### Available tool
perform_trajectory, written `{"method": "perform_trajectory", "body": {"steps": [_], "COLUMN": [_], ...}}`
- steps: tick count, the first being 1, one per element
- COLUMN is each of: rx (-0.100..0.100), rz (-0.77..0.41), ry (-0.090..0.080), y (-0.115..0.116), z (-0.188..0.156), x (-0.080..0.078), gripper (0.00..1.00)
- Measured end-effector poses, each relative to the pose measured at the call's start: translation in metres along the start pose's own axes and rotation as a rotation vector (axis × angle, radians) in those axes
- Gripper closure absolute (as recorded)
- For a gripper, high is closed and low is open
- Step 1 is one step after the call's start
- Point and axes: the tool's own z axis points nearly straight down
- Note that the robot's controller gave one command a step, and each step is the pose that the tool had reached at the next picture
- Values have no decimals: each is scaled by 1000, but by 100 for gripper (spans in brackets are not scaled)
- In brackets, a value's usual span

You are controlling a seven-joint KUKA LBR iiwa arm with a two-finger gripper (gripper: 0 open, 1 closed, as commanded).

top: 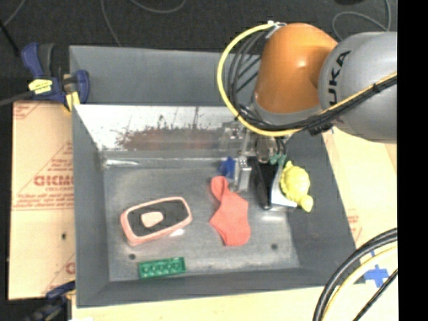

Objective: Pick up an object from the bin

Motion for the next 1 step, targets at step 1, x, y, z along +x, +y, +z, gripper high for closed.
{"method": "perform_trajectory", "body": {"steps": [1], "rx": [0], "rz": [0], "ry": [-9], "y": [0], "z": [-5], "x": [-1], "gripper": [0]}}
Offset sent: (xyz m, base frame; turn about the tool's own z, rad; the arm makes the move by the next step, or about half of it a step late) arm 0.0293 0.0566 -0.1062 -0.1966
